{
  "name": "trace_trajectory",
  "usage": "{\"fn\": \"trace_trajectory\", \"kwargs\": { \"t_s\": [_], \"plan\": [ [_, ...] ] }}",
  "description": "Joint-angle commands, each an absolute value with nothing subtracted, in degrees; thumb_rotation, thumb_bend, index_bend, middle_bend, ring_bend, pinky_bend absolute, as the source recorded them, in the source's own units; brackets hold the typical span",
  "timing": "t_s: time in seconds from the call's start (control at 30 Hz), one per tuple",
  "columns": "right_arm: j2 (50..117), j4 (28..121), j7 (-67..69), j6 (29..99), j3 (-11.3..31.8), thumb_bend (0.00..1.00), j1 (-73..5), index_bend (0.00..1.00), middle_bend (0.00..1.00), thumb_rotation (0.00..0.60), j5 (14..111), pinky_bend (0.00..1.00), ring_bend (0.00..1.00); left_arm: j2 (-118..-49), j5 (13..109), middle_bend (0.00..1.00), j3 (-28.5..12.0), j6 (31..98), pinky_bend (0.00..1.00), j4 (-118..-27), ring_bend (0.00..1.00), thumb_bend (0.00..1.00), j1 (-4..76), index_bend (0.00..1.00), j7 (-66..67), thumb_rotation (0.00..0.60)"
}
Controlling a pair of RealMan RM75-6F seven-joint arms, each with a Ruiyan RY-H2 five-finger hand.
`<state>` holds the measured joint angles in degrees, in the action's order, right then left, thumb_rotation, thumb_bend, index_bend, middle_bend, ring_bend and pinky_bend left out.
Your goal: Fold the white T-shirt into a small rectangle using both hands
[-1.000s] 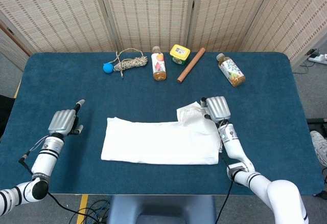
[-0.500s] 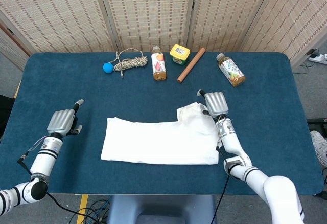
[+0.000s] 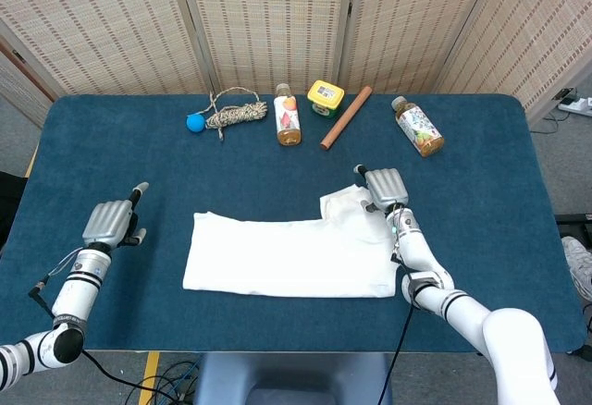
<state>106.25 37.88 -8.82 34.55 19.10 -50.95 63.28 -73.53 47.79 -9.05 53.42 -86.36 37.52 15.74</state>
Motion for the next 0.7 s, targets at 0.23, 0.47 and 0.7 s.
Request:
{"fn": "trace_trajectory", "kwargs": {
  "t_s": [0.23, 0.47, 0.7],
  "plan": [
    [104.46, 39.79, -16.34, 26.76, 19.59, 0.41, -54.51, 0.18, 0.94, 0.600, 54.11, 1.00, 1.00, -73.41, 47.77, 0.85, -9.01, 53.52, 0.93, -86.23, 0.82, 0.39, 37.16, 0.00, 15.46, 0.600],
    [104.31, 39.58, -18.29, 24.74, 18.56, 0.42, -55.97, 0.22, 0.94, 0.600, 49.55, 1.00, 1.00, -73.47, 47.72, 0.85, -9.00, 53.42, 0.93, -85.90, 0.82, 0.39, 36.96, 0.00, 15.23, 0.600],
    [104.13, 40.42, -17.85, 26.00, 17.54, 0.44, -56.03, 0.32, 0.94, 0.600, 48.27, 1.00, 1.00, -73.72, 47.94, 0.85, -9.06, 53.36, 0.93, -85.55, 0.82, 0.39, 36.87, 0.00, 15.01, 0.600]
  ]
}}
